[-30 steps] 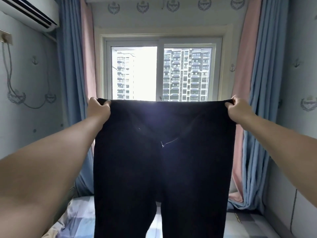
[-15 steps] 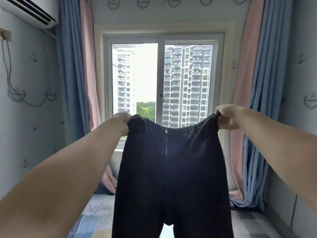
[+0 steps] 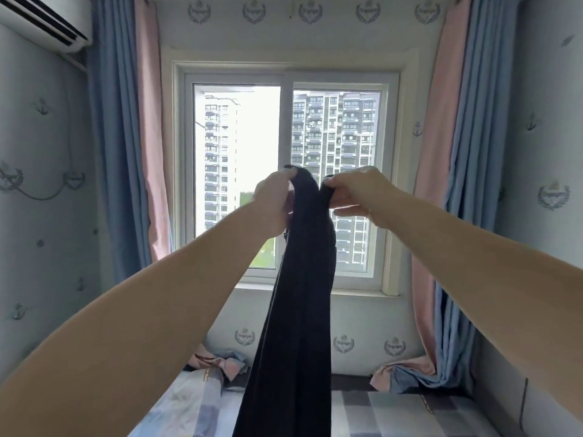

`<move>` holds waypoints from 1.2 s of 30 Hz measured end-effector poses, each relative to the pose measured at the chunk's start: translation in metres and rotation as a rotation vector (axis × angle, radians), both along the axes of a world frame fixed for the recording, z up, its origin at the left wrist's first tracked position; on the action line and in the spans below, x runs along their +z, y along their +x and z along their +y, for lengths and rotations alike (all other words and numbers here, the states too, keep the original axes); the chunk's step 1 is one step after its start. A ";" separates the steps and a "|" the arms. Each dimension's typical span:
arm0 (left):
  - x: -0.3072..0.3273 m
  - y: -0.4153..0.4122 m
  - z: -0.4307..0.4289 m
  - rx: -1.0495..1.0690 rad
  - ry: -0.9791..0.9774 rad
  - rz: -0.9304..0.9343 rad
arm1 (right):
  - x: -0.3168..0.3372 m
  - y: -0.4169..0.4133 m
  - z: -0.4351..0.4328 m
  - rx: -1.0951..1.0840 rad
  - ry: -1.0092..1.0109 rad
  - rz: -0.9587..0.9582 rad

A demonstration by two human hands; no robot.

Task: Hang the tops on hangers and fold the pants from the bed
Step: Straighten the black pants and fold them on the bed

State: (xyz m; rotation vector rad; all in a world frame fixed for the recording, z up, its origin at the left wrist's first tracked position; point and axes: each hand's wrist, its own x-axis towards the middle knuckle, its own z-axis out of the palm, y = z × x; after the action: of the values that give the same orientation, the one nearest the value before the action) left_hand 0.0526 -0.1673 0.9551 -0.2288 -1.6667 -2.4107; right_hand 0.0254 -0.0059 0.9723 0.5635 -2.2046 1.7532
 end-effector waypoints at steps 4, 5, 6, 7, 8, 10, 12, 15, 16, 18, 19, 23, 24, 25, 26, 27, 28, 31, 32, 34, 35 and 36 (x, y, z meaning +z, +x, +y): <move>-0.014 -0.001 -0.008 -0.043 -0.300 0.144 | 0.005 0.008 -0.021 -0.075 -0.001 0.036; -0.018 -0.003 -0.012 -0.053 -0.360 0.197 | 0.007 0.009 -0.026 -0.091 0.000 0.048; -0.022 -0.008 -0.017 -0.074 -0.408 0.240 | 0.008 0.009 -0.033 -0.113 0.017 0.066; -0.026 -0.009 -0.019 -0.061 -0.477 0.292 | 0.008 0.011 -0.040 -0.137 0.044 0.095; -0.029 -0.011 -0.022 -0.008 -0.545 0.339 | 0.008 0.013 -0.048 -0.154 0.069 0.128; -0.033 -0.013 -0.029 0.140 -0.607 0.367 | 0.005 0.017 -0.063 -0.153 0.112 0.190; -0.031 -0.012 -0.041 0.237 -0.601 0.317 | 0.000 0.020 -0.072 -0.149 0.188 0.257; -0.025 -0.018 -0.073 0.286 -0.483 0.213 | -0.013 0.014 -0.066 -0.327 0.232 0.527; -0.022 -0.018 -0.085 0.294 -0.434 0.201 | -0.019 0.009 -0.059 -0.459 0.216 0.589; -0.014 -0.015 -0.110 0.298 -0.352 0.193 | -0.033 0.004 -0.048 -0.561 0.144 0.461; -0.009 -0.012 -0.122 0.293 -0.316 0.188 | -0.041 0.002 -0.046 -0.448 0.074 0.274; 0.005 -0.001 -0.164 0.214 -0.186 0.163 | -0.068 0.001 -0.067 0.201 -0.038 -0.383; 0.008 0.001 -0.174 0.197 -0.171 0.153 | -0.073 0.003 -0.077 0.265 -0.022 -0.422; 0.010 0.002 -0.183 0.173 -0.159 0.146 | -0.074 0.006 -0.088 0.293 -0.019 -0.427; 0.013 0.004 -0.193 0.146 -0.154 0.144 | -0.074 0.010 -0.100 0.296 -0.031 -0.422; 0.015 0.006 -0.202 0.126 -0.163 0.147 | -0.071 0.015 -0.111 0.279 -0.057 -0.415; 0.018 0.008 -0.213 0.114 -0.186 0.155 | -0.065 0.022 -0.121 0.238 -0.080 -0.399; 0.028 0.014 -0.243 0.110 -0.292 0.209 | -0.041 0.041 -0.139 0.062 -0.140 -0.270; 0.032 0.016 -0.253 0.134 -0.352 0.233 | -0.031 0.049 -0.143 0.017 -0.151 -0.221; 0.040 0.025 -0.269 0.213 -0.490 0.288 | -0.014 0.066 -0.153 -0.048 -0.154 -0.152; 0.044 0.032 -0.274 0.256 -0.537 0.311 | -0.005 0.075 -0.158 -0.072 -0.151 -0.127; 0.049 0.038 -0.278 0.299 -0.561 0.327 | 0.002 0.085 -0.162 -0.094 -0.148 -0.102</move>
State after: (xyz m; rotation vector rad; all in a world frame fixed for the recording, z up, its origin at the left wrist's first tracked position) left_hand 0.0911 -0.4454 1.0041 -0.3967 -2.0019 -1.5591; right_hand 0.1107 -0.1682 0.9745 0.3385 -2.1067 1.9139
